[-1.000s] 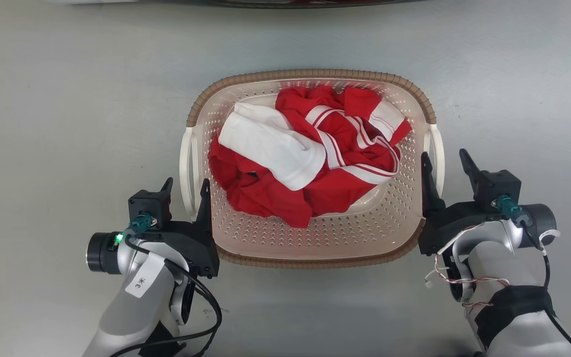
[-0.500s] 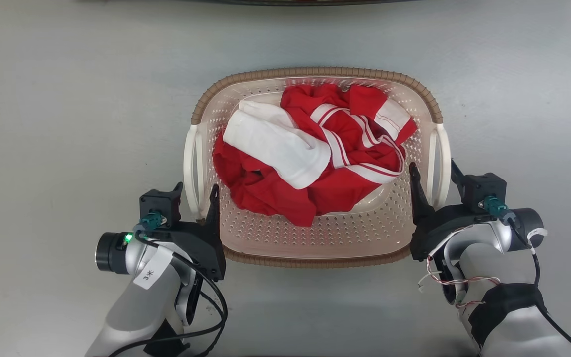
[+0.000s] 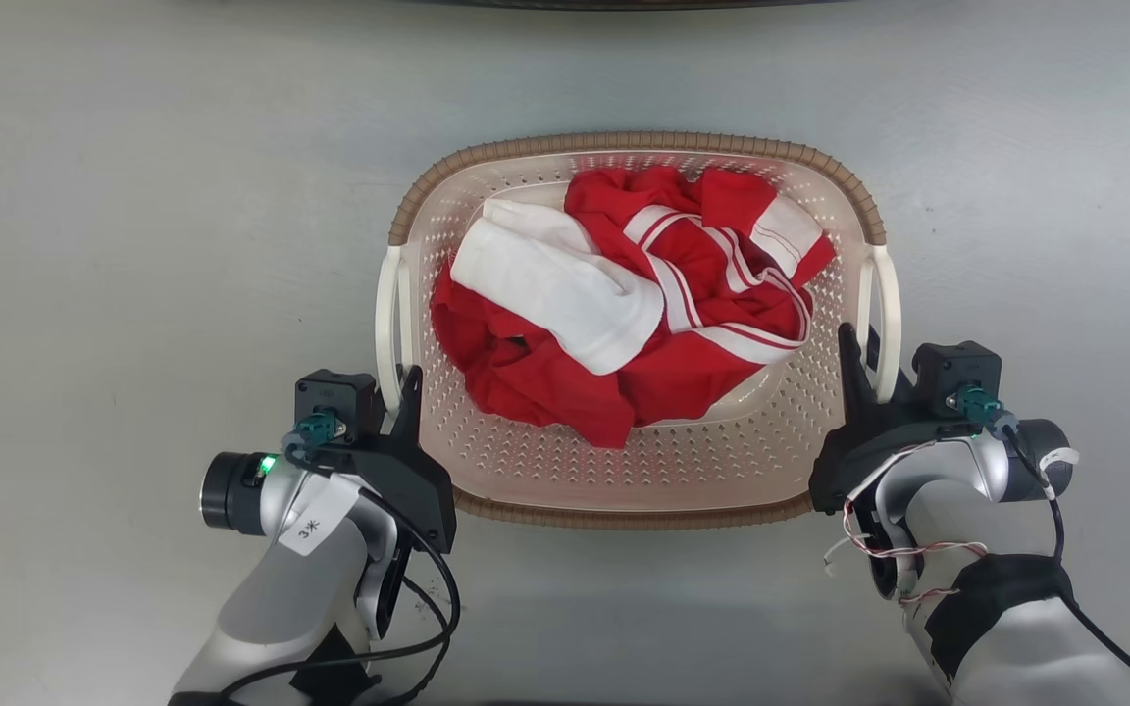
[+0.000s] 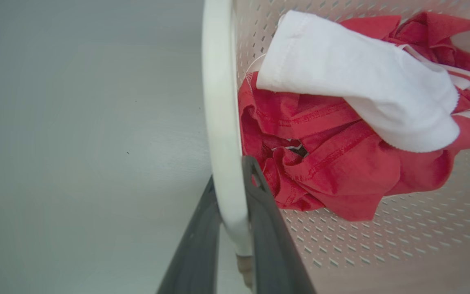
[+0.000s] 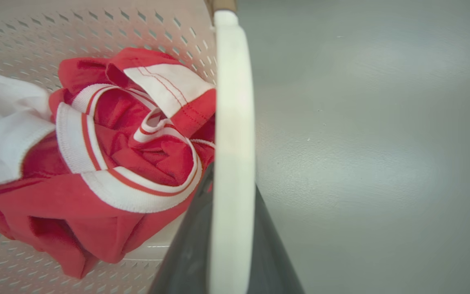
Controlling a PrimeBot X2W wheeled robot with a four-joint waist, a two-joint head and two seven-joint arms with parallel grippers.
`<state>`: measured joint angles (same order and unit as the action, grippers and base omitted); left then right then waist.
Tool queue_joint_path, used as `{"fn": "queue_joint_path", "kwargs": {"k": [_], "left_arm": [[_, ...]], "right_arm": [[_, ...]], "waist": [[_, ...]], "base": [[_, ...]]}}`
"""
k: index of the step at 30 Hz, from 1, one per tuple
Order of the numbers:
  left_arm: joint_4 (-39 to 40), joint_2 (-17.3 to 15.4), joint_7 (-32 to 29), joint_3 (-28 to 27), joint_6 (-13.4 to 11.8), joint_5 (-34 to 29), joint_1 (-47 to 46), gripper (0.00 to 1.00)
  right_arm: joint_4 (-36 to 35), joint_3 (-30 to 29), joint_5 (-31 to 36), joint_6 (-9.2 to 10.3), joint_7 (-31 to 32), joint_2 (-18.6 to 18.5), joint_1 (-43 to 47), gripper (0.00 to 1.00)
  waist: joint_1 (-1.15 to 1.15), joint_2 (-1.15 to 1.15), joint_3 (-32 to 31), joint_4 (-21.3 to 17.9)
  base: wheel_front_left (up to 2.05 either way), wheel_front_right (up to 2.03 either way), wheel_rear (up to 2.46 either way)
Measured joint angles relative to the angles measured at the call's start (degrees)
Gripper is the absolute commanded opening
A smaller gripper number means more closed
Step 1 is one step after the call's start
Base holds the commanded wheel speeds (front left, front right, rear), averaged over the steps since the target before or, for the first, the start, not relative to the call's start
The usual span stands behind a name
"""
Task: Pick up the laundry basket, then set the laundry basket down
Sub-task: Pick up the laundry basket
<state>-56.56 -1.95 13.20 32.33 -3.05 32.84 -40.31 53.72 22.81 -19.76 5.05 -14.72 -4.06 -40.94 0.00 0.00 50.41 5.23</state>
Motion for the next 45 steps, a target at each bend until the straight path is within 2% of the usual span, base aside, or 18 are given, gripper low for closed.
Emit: {"fn": "queue_joint_path", "kwargs": {"k": [9, 21, 31, 45], "left_arm": [[-0.38, -0.15, -0.32, 2.16, -0.54, 2.94, -0.90, 0.00], [-2.70, -0.14, -0.32, 4.06, -0.66, 5.76, -0.86, 0.00], [-5.10, -0.05, -0.41, 5.76, -0.66, 6.94, -0.32, 0.00], [-9.18, 0.19, -3.31, 7.75, 0.10, 9.59, 4.45, 0.00]], "right_arm": [[1.27, 2.15, -3.08, 0.55, -0.07, -0.14, -0.91, 0.00], [3.20, 6.02, -7.09, 1.07, 0.03, -0.11, -0.94, 0.00], [4.33, 9.53, -11.36, 1.27, 0.80, -0.09, -0.63, 0.00], [4.95, 16.31, -18.68, 1.59, 5.93, 0.19, 4.80, 0.00]], "waist": [[0.00, 0.00, -0.34, 0.08], [0.00, 0.01, -4.07, -0.10], [0.00, 0.00, -9.47, -0.69], [0.00, 0.00, -19.79, -1.71]], "base": [[0.00, 0.00, 0.00], [0.00, 0.00, 0.00], [0.00, 0.00, 0.00], [0.00, 0.00, 0.00]]}}
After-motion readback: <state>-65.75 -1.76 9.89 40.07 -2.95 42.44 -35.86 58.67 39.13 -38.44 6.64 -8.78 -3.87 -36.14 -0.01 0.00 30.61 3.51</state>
